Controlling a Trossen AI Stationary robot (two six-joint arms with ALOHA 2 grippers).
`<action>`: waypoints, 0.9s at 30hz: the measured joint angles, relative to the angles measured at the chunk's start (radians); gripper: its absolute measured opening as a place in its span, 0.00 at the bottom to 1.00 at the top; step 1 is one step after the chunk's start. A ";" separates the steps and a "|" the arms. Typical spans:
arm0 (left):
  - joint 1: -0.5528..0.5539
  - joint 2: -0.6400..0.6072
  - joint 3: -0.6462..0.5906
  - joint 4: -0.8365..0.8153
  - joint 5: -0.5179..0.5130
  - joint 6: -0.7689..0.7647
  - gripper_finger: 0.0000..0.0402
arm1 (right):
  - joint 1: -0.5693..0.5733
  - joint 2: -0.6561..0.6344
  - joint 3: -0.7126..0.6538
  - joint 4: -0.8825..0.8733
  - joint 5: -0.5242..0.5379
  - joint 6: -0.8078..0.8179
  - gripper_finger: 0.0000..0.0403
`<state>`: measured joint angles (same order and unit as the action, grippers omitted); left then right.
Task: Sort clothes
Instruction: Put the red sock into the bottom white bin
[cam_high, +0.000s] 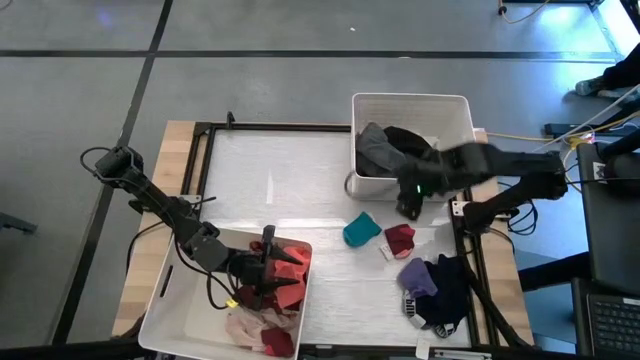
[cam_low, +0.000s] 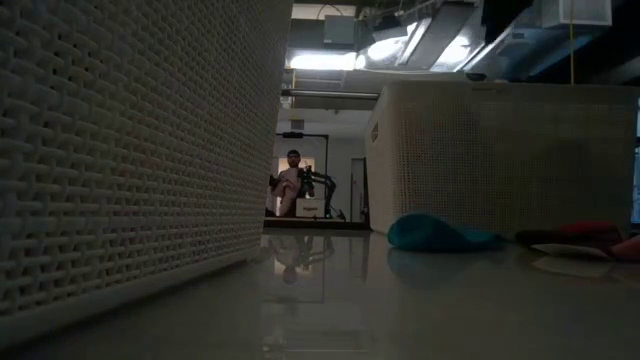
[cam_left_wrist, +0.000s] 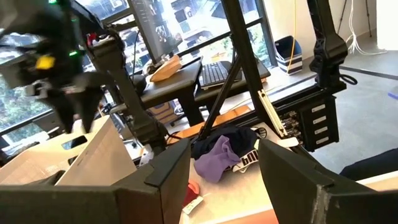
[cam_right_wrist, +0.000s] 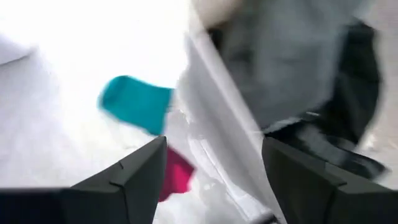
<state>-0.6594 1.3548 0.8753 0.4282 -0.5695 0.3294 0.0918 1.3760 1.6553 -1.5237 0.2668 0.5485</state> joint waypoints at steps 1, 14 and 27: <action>0.000 0.000 0.000 0.000 0.000 0.000 0.45 | 0.045 0.001 -0.007 0.017 0.000 0.014 0.66; 0.000 0.000 0.000 0.001 0.000 0.000 0.45 | 0.402 0.001 -0.352 0.327 -0.008 0.053 0.66; 0.002 0.000 0.000 0.002 0.000 0.000 0.45 | 0.403 0.001 -0.848 0.699 -0.094 0.076 0.66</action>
<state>-0.6576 1.3548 0.8753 0.4301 -0.5695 0.3294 0.4950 1.3769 0.8068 -0.8247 0.1733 0.6248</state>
